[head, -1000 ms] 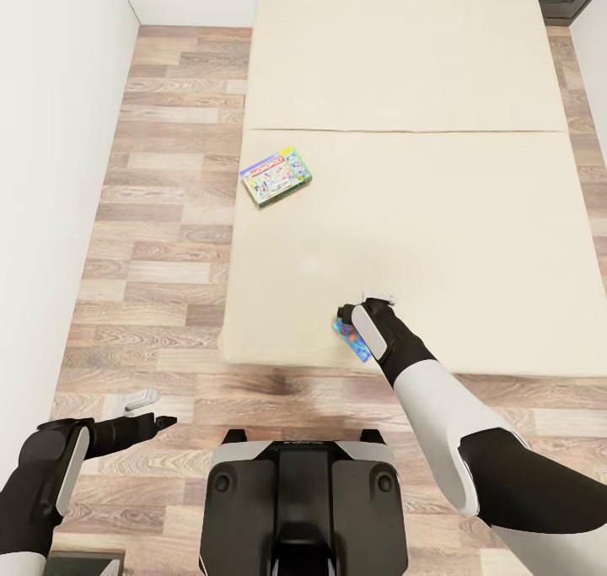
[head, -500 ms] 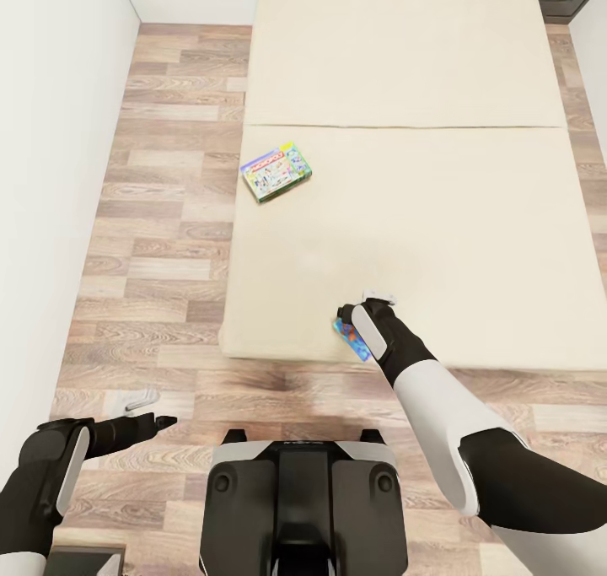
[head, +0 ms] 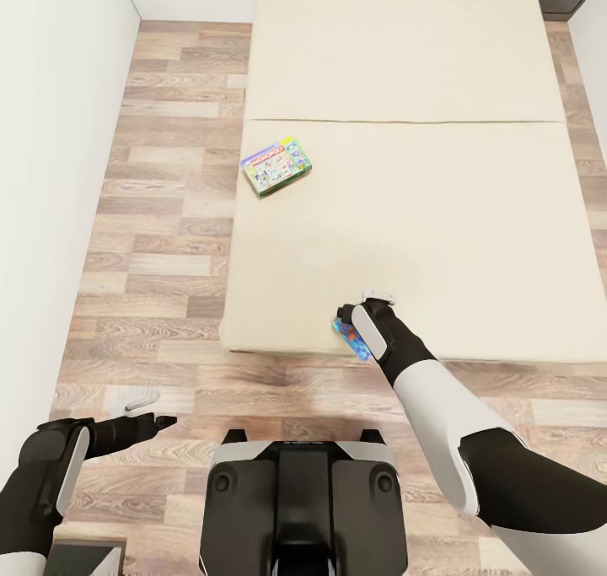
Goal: Put all the toys in the child's room - the three board games (two on the bed and one on the table), the two jigsaw puzzles on the table, and the tennis ball on the table - inside the toy box on the table in the child's room.
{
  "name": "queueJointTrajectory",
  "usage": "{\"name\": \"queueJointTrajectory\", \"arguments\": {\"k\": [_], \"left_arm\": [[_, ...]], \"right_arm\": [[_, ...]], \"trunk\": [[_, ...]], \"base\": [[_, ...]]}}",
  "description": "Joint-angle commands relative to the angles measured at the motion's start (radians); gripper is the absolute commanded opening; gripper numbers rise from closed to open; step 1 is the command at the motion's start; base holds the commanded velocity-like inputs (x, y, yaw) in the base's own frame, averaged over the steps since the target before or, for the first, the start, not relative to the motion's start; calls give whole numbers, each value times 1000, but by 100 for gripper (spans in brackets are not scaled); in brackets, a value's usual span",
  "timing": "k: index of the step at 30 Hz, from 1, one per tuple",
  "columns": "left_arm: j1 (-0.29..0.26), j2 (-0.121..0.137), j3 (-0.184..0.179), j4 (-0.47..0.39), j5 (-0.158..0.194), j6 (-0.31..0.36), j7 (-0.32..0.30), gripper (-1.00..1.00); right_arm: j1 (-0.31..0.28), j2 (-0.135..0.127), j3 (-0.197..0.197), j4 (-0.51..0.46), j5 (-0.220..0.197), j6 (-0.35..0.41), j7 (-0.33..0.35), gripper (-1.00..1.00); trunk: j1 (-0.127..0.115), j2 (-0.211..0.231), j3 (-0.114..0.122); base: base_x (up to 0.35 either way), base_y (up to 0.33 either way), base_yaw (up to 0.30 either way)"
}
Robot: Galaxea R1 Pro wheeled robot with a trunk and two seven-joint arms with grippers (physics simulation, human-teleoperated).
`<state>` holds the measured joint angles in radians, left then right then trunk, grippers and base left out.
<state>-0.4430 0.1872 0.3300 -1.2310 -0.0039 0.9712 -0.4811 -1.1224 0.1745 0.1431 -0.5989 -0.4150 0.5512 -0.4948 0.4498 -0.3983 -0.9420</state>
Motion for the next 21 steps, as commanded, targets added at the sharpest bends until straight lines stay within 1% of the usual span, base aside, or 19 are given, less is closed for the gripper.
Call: {"name": "queueJointTrajectory", "arguments": {"k": [1,4,7,21], "left_arm": [[0,0,1,-1,-1,6,-4,100],[0,0,1,-1,-1,6,-4,100],[0,0,1,-1,-1,6,-5,100],[0,0,1,-1,-1,6,-5,100]], "right_arm": [[0,0,3,-1,-8,3,-9,100],[0,0,3,-1,-8,3,-8,100],[0,0,3,-1,-8,3,-8,100],[0,0,4,-1,-8,3,-8,100]], "trunk": [[0,-2,-1],[0,-2,-1],[0,-2,-1],[0,-2,-1]], "base": [[-227,0,0],[-160,0,0],[-55,0,0],[-5,0,0]]}}
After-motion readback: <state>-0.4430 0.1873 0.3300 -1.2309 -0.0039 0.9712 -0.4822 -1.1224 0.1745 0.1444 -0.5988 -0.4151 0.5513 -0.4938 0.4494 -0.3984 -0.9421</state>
